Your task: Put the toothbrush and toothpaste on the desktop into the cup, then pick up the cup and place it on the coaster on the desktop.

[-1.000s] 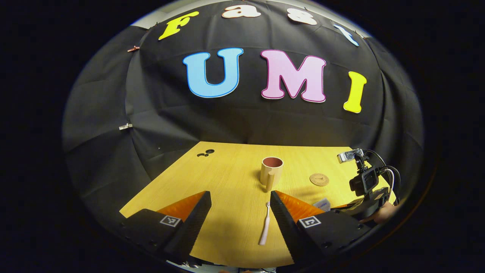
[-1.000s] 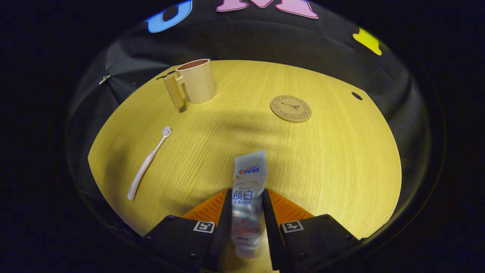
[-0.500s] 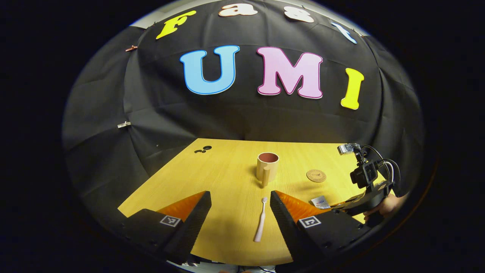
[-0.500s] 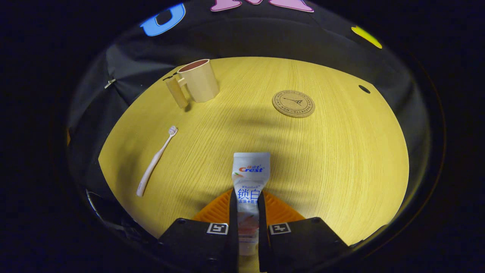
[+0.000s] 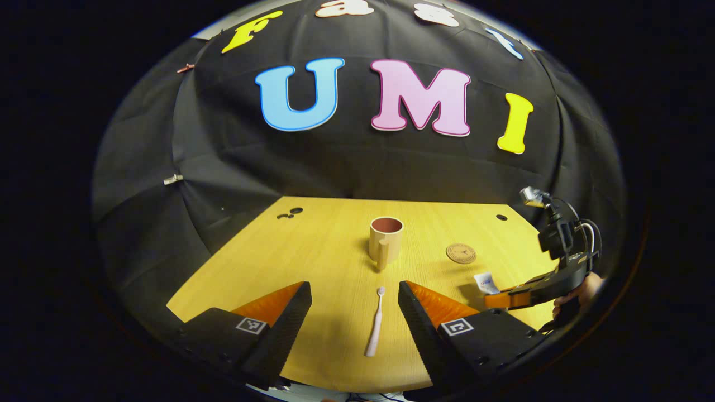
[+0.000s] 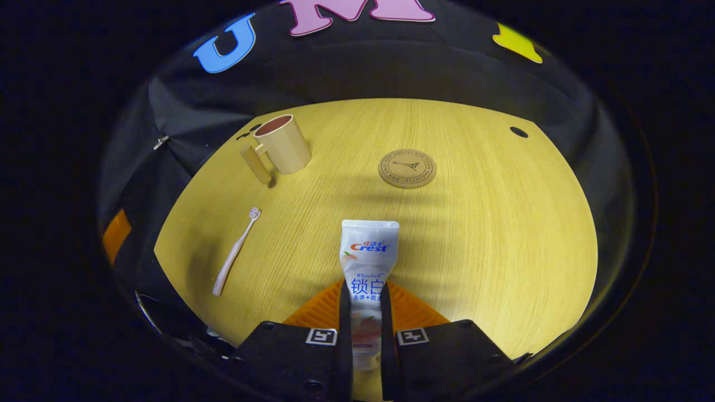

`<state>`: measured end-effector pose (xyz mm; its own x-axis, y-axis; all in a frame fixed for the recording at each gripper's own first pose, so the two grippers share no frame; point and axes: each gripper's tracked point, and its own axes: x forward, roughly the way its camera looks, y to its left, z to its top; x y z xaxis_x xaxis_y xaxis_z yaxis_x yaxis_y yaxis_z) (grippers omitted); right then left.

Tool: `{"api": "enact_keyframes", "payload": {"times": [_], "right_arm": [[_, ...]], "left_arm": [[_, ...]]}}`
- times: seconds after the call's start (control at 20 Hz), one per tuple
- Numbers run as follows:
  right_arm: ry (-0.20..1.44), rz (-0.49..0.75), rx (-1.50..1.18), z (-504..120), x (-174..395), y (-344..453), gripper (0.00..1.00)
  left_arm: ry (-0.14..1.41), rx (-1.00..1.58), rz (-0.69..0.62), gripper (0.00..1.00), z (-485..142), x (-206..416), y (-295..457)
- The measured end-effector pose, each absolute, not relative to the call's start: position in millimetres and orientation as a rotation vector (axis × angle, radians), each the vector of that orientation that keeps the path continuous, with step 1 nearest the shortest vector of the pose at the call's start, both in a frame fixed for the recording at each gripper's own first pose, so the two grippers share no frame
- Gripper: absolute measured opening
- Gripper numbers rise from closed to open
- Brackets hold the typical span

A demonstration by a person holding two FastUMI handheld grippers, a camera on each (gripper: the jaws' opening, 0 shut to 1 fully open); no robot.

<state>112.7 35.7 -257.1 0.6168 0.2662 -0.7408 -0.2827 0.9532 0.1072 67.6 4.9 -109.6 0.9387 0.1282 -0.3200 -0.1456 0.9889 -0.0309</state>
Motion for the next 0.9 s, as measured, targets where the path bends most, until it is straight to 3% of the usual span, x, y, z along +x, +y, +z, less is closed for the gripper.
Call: {"api": "enact_keyframes", "payload": {"times": [0.5,0.9], "right_arm": [[0.678,0.413,0.006,-174,111,34,0.24],[0.642,0.43,0.013,-157,111,20,0.23]], "left_arm": [[0.616,-0.046,0.03,0.96,-220,124,-12],[0.786,-0.04,0.052,0.93,-269,136,-9]]}}
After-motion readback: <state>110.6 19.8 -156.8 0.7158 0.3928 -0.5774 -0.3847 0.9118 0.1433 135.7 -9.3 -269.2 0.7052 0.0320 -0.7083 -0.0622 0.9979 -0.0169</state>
